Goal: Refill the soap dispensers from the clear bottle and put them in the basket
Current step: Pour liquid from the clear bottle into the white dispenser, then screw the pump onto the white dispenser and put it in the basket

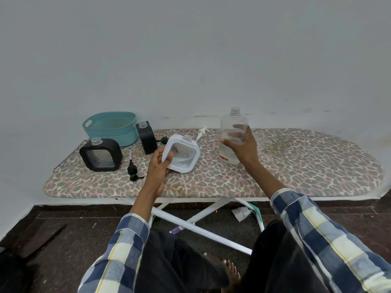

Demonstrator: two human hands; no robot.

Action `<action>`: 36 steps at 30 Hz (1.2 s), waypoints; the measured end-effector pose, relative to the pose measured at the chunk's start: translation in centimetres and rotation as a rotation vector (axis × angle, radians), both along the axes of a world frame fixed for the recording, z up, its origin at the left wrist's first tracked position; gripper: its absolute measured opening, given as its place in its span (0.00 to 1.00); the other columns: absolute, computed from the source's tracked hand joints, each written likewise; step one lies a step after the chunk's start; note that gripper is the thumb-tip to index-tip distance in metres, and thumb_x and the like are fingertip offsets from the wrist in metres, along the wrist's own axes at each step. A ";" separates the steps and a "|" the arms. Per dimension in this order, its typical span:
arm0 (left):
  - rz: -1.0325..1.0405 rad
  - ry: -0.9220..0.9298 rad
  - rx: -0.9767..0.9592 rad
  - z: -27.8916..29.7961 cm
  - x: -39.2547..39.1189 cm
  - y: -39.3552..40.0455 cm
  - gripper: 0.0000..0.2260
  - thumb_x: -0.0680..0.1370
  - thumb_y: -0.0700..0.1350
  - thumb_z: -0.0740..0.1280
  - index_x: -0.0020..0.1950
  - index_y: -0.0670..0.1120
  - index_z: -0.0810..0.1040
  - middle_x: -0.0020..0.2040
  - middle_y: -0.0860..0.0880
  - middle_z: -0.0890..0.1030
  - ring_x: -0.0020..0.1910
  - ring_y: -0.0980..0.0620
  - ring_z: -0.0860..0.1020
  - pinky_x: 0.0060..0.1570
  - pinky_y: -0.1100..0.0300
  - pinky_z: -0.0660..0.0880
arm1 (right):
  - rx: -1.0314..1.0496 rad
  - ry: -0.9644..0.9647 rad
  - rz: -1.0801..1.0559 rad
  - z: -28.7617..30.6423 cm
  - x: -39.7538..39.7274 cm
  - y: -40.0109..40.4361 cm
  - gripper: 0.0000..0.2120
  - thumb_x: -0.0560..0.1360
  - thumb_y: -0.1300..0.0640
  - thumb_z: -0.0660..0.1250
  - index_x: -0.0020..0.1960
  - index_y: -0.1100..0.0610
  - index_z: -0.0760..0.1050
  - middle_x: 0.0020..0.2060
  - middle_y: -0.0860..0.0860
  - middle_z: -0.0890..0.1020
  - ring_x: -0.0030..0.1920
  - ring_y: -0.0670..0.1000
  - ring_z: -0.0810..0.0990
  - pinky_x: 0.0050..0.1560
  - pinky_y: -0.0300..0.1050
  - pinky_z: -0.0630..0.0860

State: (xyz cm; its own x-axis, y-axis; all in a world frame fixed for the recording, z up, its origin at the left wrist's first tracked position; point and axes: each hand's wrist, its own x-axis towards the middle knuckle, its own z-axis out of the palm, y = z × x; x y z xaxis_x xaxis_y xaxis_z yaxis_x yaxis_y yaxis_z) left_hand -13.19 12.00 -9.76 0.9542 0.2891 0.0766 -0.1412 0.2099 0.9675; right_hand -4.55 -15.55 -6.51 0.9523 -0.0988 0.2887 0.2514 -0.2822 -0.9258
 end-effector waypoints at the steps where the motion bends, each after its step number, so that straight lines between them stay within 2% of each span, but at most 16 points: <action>1: 0.008 0.000 -0.016 0.0 0.1 0.1 0.18 0.84 0.43 0.68 0.74 0.42 0.73 0.60 0.48 0.82 0.59 0.48 0.83 0.50 0.55 0.85 | 0.015 -0.005 -0.014 -0.2 -0.1 0.0 0.36 0.65 0.41 0.84 0.69 0.44 0.73 0.61 0.48 0.84 0.60 0.50 0.83 0.61 0.56 0.82; 5: 0.040 -0.009 -0.099 -0.2 0.3 0.5 0.26 0.78 0.49 0.71 0.73 0.41 0.72 0.69 0.36 0.79 0.67 0.34 0.79 0.51 0.43 0.86 | -0.017 -0.044 -0.010 -0.5 -0.9 0.4 0.38 0.70 0.46 0.84 0.74 0.52 0.69 0.60 0.44 0.80 0.59 0.47 0.80 0.58 0.44 0.77; 8: 0.083 -0.007 -0.186 0.2 0.1 0.5 0.22 0.80 0.50 0.70 0.71 0.46 0.72 0.73 0.36 0.75 0.71 0.34 0.77 0.61 0.34 0.80 | -0.001 -0.031 -0.016 -0.7 -0.9 0.5 0.37 0.70 0.45 0.83 0.72 0.52 0.70 0.62 0.47 0.81 0.60 0.47 0.79 0.61 0.47 0.78; 11: 0.119 -0.024 -0.266 0.3 0.2 0.5 0.11 0.86 0.46 0.64 0.68 0.51 0.69 0.75 0.39 0.72 0.73 0.38 0.76 0.62 0.41 0.82 | 0.005 0.035 -0.029 -0.9 -0.9 0.2 0.36 0.70 0.43 0.82 0.72 0.52 0.70 0.66 0.49 0.80 0.63 0.50 0.78 0.59 0.47 0.76; 13: 0.127 -0.028 -0.316 0.4 0.3 0.6 0.08 0.87 0.46 0.61 0.66 0.53 0.67 0.76 0.41 0.71 0.74 0.40 0.75 0.62 0.45 0.82 | -0.013 0.057 -0.016 -1.3 -1.6 0.0 0.39 0.71 0.41 0.82 0.74 0.53 0.68 0.68 0.51 0.78 0.63 0.50 0.77 0.58 0.46 0.74; 15: 0.131 -0.029 -0.359 0.4 0.4 0.7 0.08 0.88 0.45 0.60 0.66 0.52 0.66 0.77 0.41 0.71 0.74 0.40 0.75 0.62 0.46 0.81 | -0.001 0.053 -0.017 -2.0 -2.6 0.1 0.43 0.71 0.39 0.80 0.76 0.54 0.64 0.71 0.52 0.75 0.65 0.50 0.75 0.61 0.46 0.74; 17: 0.137 -0.022 -0.379 0.4 0.5 0.8 0.09 0.88 0.44 0.60 0.67 0.51 0.65 0.77 0.41 0.71 0.73 0.41 0.76 0.60 0.47 0.81 | 0.013 -0.012 -0.111 -2.9 -3.8 0.6 0.41 0.74 0.36 0.76 0.76 0.54 0.62 0.72 0.53 0.70 0.71 0.52 0.70 0.71 0.52 0.71; 19: 0.142 -0.019 -0.402 0.3 0.6 0.8 0.10 0.88 0.42 0.60 0.68 0.50 0.64 0.77 0.40 0.70 0.73 0.41 0.75 0.61 0.47 0.81 | -0.022 -0.166 -0.282 -3.6 -4.8 1.3 0.31 0.80 0.39 0.71 0.72 0.55 0.63 0.69 0.53 0.68 0.72 0.54 0.68 0.78 0.64 0.63; 21: 0.151 -0.021 -0.445 0.3 0.5 0.9 0.11 0.87 0.40 0.61 0.68 0.49 0.64 0.77 0.40 0.71 0.73 0.40 0.75 0.60 0.46 0.80 | -0.050 -0.333 -0.367 -3.6 -5.6 2.2 0.19 0.84 0.46 0.67 0.66 0.56 0.66 0.62 0.51 0.69 0.65 0.54 0.70 0.72 0.68 0.66; 23: 0.167 -0.033 -0.491 0.4 0.4 0.9 0.11 0.87 0.38 0.61 0.68 0.48 0.65 0.73 0.42 0.73 0.71 0.40 0.76 0.56 0.46 0.81 | -0.077 -0.409 -0.280 -3.1 -6.4 3.4 0.11 0.84 0.53 0.66 0.63 0.56 0.68 0.59 0.50 0.70 0.59 0.54 0.72 0.62 0.62 0.73; 26: 0.186 -0.069 -0.544 0.5 0.3 0.9 0.11 0.87 0.37 0.60 0.68 0.47 0.65 0.69 0.43 0.76 0.66 0.43 0.79 0.56 0.45 0.82 | -0.195 -0.447 -0.076 -2.8 -6.4 5.5 0.07 0.82 0.59 0.66 0.59 0.54 0.71 0.55 0.48 0.72 0.53 0.51 0.73 0.52 0.53 0.76; 30: 0.228 -0.070 -0.597 0.1 0.5 1.1 0.13 0.87 0.35 0.61 0.70 0.46 0.66 0.76 0.39 0.73 0.73 0.38 0.76 0.70 0.37 0.75 | -0.294 -0.409 0.132 -4.1 -4.6 8.3 0.04 0.81 0.59 0.67 0.55 0.54 0.73 0.52 0.47 0.73 0.49 0.50 0.76 0.50 0.48 0.78; 33: 0.245 -0.059 -0.601 -0.1 0.7 1.3 0.15 0.86 0.35 0.62 0.70 0.46 0.66 0.77 0.38 0.72 0.75 0.38 0.74 0.74 0.35 0.71 | -0.336 -0.320 0.162 -4.7 -3.0 10.0 0.04 0.81 0.59 0.67 0.56 0.55 0.74 0.54 0.48 0.74 0.49 0.48 0.76 0.50 0.42 0.75; 36: 0.235 -0.051 -0.539 -0.1 0.9 1.1 0.12 0.87 0.36 0.62 0.66 0.48 0.65 0.72 0.40 0.75 0.74 0.40 0.75 0.73 0.37 0.72 | -0.372 -0.222 0.124 -4.4 -0.6 11.4 0.06 0.82 0.59 0.66 0.58 0.57 0.74 0.55 0.50 0.75 0.50 0.49 0.76 0.52 0.47 0.76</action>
